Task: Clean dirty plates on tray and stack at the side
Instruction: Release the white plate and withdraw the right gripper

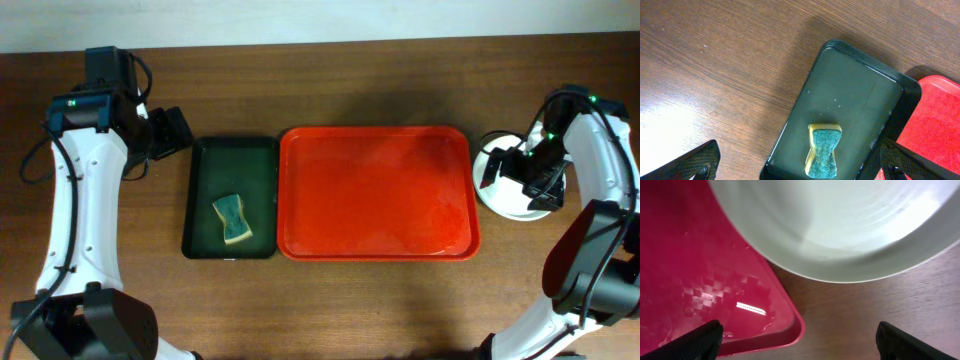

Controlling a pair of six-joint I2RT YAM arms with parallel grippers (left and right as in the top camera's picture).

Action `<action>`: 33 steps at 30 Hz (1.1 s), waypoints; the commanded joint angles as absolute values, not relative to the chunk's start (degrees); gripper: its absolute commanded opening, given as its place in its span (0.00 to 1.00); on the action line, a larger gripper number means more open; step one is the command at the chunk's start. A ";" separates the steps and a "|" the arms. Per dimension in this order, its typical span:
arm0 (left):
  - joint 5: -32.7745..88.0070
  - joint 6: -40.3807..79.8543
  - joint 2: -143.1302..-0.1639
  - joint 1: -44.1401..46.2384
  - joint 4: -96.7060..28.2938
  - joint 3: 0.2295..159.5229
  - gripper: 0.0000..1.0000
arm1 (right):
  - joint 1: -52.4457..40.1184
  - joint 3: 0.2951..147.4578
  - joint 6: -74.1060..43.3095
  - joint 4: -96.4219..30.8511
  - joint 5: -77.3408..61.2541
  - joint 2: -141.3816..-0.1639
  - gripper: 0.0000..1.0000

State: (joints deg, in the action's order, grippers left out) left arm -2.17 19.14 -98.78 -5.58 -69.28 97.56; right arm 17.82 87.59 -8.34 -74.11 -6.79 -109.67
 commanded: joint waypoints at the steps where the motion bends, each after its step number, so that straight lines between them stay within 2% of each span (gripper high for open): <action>1: -2.39 19.51 -98.13 -5.80 -69.30 98.13 0.99 | 16.49 88.84 -7.75 -73.91 -7.07 -109.32 0.98; 24: -2.39 19.51 -98.13 -5.80 -69.30 98.13 0.99 | 15.99 88.82 -7.75 -73.01 -6.90 -110.48 0.98; 33: -2.39 19.51 -98.13 -5.80 -69.30 98.13 0.99 | 13.04 88.82 -7.75 -73.01 -6.87 -98.41 0.98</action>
